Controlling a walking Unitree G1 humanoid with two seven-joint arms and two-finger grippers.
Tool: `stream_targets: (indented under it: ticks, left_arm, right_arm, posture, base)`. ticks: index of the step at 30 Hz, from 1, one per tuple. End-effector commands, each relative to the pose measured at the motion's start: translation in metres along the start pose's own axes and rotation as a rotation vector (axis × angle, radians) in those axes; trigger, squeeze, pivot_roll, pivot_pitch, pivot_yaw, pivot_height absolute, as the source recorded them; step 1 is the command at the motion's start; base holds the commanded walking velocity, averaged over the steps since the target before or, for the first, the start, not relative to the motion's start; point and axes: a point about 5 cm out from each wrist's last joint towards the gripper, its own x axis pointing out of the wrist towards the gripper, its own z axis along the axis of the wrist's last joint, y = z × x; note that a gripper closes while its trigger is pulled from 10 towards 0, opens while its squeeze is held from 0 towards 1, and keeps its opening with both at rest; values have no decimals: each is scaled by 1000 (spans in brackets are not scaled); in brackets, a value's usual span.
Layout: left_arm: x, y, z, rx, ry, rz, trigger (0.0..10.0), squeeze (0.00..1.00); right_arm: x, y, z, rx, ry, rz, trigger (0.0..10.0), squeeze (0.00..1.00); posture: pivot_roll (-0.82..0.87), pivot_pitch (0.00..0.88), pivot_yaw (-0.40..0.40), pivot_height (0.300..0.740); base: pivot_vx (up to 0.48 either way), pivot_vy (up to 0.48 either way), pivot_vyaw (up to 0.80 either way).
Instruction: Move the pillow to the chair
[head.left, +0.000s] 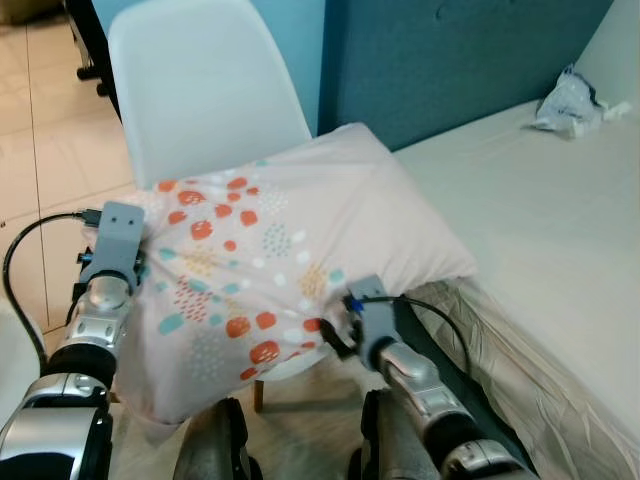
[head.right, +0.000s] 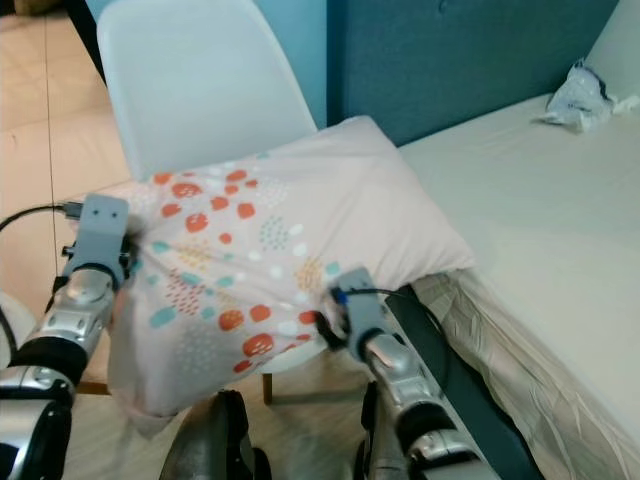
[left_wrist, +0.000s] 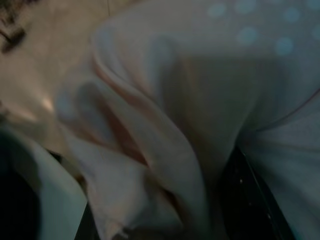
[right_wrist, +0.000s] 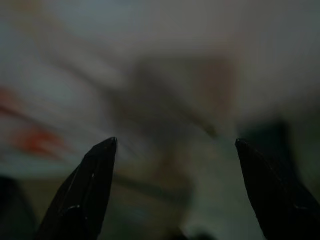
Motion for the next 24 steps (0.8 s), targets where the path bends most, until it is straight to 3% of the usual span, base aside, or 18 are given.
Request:
stream_targets:
  ticks: [1, 2, 7, 8, 9, 10, 11, 12, 14, 15, 16, 17, 20, 23, 24]
  left_arm:
    - [-3, 3, -12, -57, 63, -1, 10000, 0]
    - [-5, 9, -22, 10, 111, 57, 10000, 0]
    - [-5, 21, -26, 34, 114, 137, 10000, 4]
    - [-5, 24, -21, 3, 85, 148, 10000, 1000]
    - [-4, 26, -18, -20, 64, 152, 10000, 1000]
    - [-3, 26, -12, -21, 30, 144, 10000, 1000]
    - [-3, 26, -9, -18, 9, 136, 10000, 1000]
    - [-2, 22, -6, -3, -6, 109, 10000, 1000]
    - [-2, 20, -4, 6, -13, 90, 10000, 1000]
    - [-3, 10, 0, 133, -49, 19, 10000, 47]
    - [-3, 6, 3, 187, -77, -10, 10000, 0]
    - [-4, 6, 6, 225, -112, -6, 10000, 1000]
    - [-3, 11, 10, 235, -123, 43, 10000, 1000]
    - [-1, 19, 10, 125, -76, 110, 10000, 1000]
    - [2, 21, 6, -147, 23, 118, 10000, 1000]
  right_arm:
    - [-3, -3, 1, 31, -10, -27, 10000, 0]
    - [-8, -7, 2, 90, -42, -45, 10000, 0]
    - [-15, -9, 7, 76, -92, -55, 10000, 0]
    - [-17, -11, 8, 78, -109, -84, 10000, 0]
    - [-19, -13, 10, 82, -118, -107, 10000, 0]
    - [-21, -15, 15, 90, -162, -136, 10000, 773]
    - [-23, -17, 20, 97, -191, -155, 10000, 773]
    - [-23, -17, 25, 104, -216, -164, 10000, 1000]
    - [-23, -17, 28, 109, -230, -168, 10000, 1000]
    - [-20, -16, 37, 101, -251, -173, 10000, 1000]
    - [-18, -15, 41, 94, -256, -166, 10000, 0]
    - [-17, -15, 44, 92, -261, -158, 10000, 0]
    - [-15, -15, 48, 91, -263, -151, 10000, 0]
    - [-14, -17, 50, 93, -263, -147, 10000, 0]
    - [-13, -18, 51, 93, -264, -147, 10000, 0]
  posture:
    - [16, 205, -23, 603]
    - [12, 200, -21, 603]
    - [8, 192, -20, 603]
    - [10, 189, -21, 603]
    - [11, 188, -21, 603]
    - [11, 188, -21, 603]
    - [11, 188, -21, 603]
    - [15, 183, -24, 603]
    - [15, 183, -24, 603]
    - [16, 181, -25, 603]
    - [15, 180, -24, 603]
    - [15, 177, -24, 603]
    - [15, 179, -23, 603]
    - [16, 179, -22, 603]
    - [16, 179, -22, 603]
  base:
    - [0, 0, 0]
    - [0, 0, 0]
    - [0, 0, 0]
    - [0, 0, 0]
    - [0, 0, 0]
    - [0, 0, 0]
    - [0, 0, 0]
    - [0, 0, 0]
    - [0, 0, 0]
    - [0, 0, 0]
    - [0, 0, 0]
    - [0, 0, 0]
    - [0, 0, 0]
    - [0, 0, 0]
    - [0, 0, 0]
